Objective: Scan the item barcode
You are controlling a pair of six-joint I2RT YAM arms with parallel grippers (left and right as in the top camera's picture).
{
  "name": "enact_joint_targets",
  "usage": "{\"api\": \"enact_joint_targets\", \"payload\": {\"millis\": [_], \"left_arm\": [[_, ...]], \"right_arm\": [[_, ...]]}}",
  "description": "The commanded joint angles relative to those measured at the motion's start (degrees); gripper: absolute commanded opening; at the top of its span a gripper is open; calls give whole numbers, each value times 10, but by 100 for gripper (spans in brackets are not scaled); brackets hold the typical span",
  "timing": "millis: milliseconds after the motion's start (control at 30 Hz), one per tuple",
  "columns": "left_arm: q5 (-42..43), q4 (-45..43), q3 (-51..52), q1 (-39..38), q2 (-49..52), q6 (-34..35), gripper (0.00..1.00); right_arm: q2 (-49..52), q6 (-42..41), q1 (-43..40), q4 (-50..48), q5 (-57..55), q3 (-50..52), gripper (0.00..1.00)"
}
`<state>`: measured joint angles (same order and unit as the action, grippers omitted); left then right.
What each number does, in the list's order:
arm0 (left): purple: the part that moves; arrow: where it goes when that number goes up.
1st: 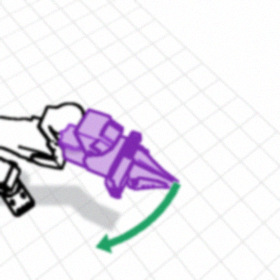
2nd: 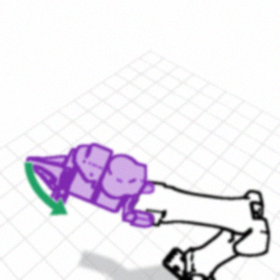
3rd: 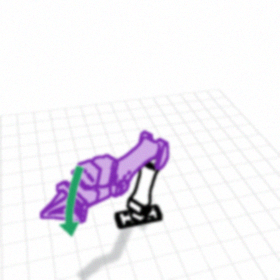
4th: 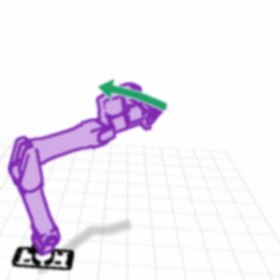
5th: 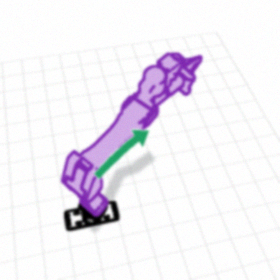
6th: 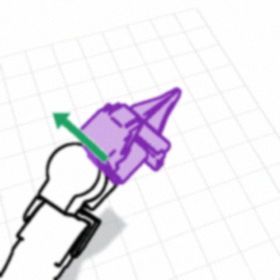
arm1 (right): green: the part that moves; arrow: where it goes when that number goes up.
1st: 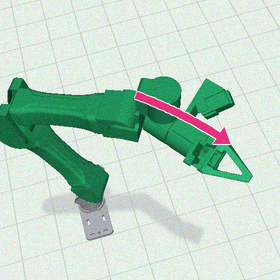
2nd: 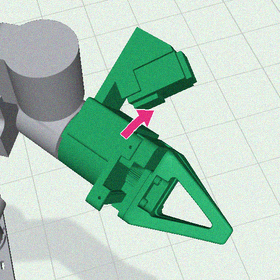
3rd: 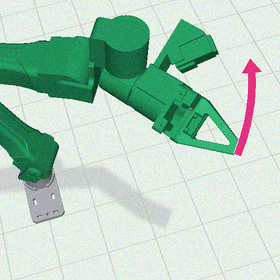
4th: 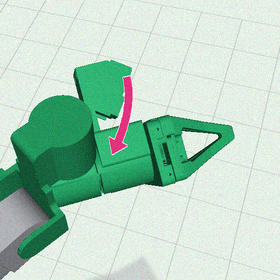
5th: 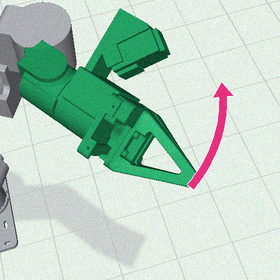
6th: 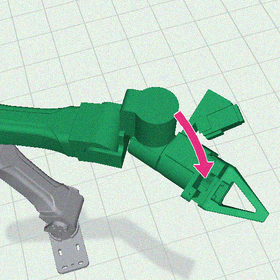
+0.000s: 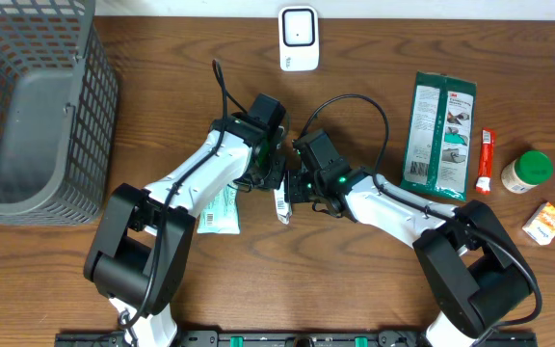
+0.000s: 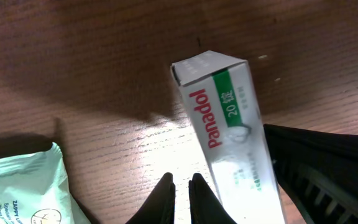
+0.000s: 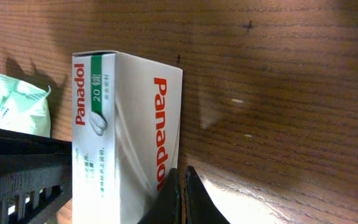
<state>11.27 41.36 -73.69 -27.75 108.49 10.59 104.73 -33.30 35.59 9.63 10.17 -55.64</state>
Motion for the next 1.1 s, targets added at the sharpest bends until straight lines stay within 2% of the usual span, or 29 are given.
{"api": "enact_joint_targets", "payload": {"millis": [0,1067], "left_arm": [[16,1,3,0,0,9,12],[68,-17,3,0,0,9,12]], "right_arm": [[1,-5,5,-2,-14,3,1],[1,-5,47,-43,-43,1,1]]}}
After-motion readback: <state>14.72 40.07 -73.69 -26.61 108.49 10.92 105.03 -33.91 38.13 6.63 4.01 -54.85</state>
